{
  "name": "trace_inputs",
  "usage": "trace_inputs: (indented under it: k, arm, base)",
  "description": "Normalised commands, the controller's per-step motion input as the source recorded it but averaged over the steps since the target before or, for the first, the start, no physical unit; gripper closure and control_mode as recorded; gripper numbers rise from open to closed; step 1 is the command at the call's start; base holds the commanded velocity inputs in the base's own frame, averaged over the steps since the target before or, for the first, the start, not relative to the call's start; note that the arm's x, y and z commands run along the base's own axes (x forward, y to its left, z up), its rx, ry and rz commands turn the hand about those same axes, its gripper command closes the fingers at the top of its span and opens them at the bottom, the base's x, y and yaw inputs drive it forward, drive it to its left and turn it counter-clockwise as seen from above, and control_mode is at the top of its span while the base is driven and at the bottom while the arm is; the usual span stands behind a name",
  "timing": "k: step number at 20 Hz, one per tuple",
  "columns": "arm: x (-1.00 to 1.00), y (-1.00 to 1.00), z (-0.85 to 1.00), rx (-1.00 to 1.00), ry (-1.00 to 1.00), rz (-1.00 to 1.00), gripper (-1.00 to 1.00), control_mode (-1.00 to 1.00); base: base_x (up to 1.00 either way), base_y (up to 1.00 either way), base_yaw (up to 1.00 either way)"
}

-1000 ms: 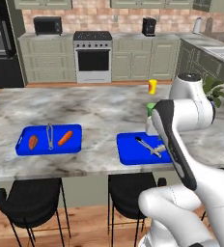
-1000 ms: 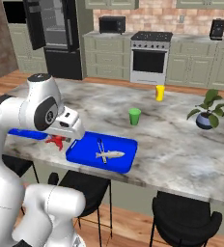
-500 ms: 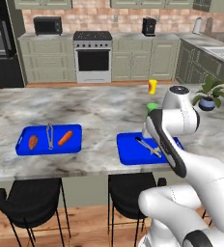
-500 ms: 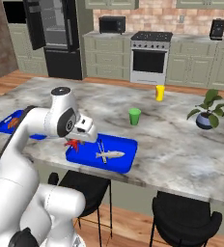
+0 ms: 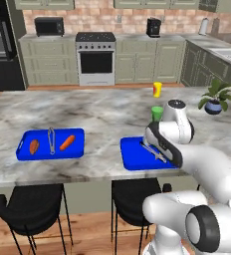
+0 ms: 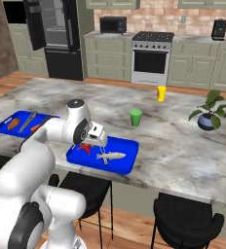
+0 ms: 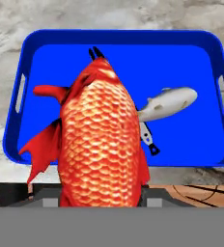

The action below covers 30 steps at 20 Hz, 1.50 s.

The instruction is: Gather the carrot and sweet potato from the fridge and place them on a tray on the dining counter. Then gather the fishs from the fridge and place them on the other tray.

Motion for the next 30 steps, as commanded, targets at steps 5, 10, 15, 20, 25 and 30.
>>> trace_inputs:
  k: [5,10,15,20,25,30]
  arm:
    - [0.50,-0.04,-0.40,0.00,0.00,0.00,1.00,-1.00]
    - [0.39,-0.04,-0.36,0.00,0.00,0.00,1.00,-1.00]
    - [0.40,-0.08,-0.36,0.00,0.00,0.00,1.00,-1.00]
    - [0.27,-0.07,-0.29,0.00,0.00,0.00,1.00,-1.00]
    - [0.17,0.00,-0.26,0.00,0.01,0.01,1.00,-1.00]
    - [0.20,0.00,-0.19,0.00,0.00,0.01,-1.00,-1.00]
  base:
    - [0.00,0.00,0.00]
    - [0.00,0.00,0.00]
    - [0.00,0.00,0.00]
    - [0.00,0.00,0.00]
    - [0.00,0.00,0.00]
    - [0.00,0.00,0.00]
